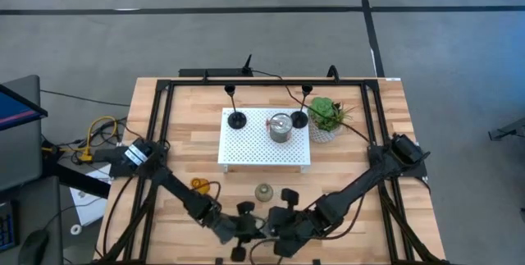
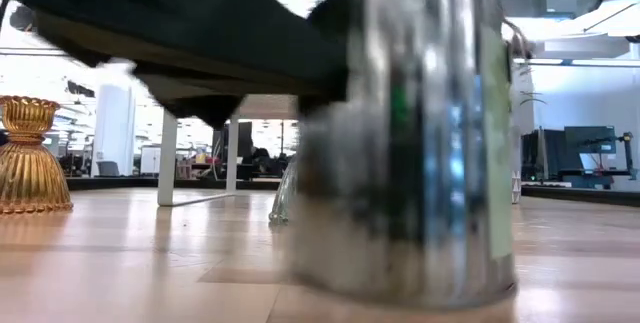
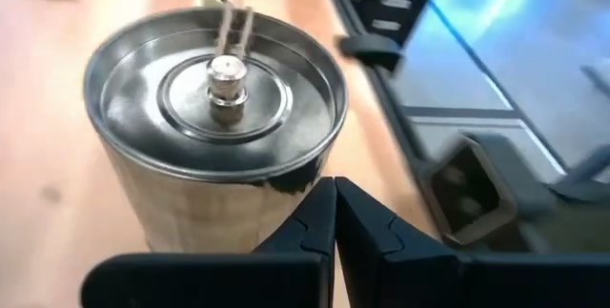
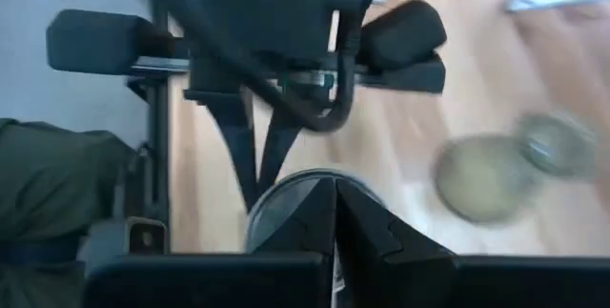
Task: Pick & Place candle stick holders
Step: Put the green scented candle on the shelf
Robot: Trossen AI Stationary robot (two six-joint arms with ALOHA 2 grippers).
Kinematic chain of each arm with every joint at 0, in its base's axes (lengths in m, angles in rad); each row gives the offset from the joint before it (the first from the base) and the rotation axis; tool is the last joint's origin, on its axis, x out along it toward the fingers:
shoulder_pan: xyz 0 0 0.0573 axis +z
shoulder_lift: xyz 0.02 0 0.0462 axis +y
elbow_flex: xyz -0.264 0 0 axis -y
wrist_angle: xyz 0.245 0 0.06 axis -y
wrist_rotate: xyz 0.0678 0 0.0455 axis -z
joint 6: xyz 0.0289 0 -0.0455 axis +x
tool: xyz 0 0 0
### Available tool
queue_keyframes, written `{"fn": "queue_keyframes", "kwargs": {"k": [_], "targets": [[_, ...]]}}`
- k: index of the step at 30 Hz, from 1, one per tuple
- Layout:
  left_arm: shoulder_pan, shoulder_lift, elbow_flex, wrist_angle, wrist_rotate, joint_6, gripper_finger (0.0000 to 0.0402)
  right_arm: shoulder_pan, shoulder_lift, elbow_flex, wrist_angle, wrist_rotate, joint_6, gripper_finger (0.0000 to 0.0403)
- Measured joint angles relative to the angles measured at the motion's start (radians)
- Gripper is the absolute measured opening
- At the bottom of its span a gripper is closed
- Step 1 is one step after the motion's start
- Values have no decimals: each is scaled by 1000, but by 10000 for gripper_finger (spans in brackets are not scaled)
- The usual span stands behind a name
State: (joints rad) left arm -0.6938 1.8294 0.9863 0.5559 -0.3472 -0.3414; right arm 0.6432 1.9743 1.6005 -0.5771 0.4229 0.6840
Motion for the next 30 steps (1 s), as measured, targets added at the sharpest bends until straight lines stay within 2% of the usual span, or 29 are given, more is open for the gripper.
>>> {"fn": "queue_keyframes", "kwargs": {"k": [10, 17, 27, 30], "targets": [[130, 0, 0, 35, 47, 111, 5, 91, -78, 1, -231, 176, 197, 0], [174, 0, 0, 57, 67, 133, 5, 126, -75, 1, -345, 206, 332, 0], [25, -32, -1, 59, 92, 128, 5, 158, -72, 0, -358, 207, 348, 0], [-20, -61, -1, 14, 83, 128, 5, 158, -72, 0, -350, 207, 348, 0]]}}
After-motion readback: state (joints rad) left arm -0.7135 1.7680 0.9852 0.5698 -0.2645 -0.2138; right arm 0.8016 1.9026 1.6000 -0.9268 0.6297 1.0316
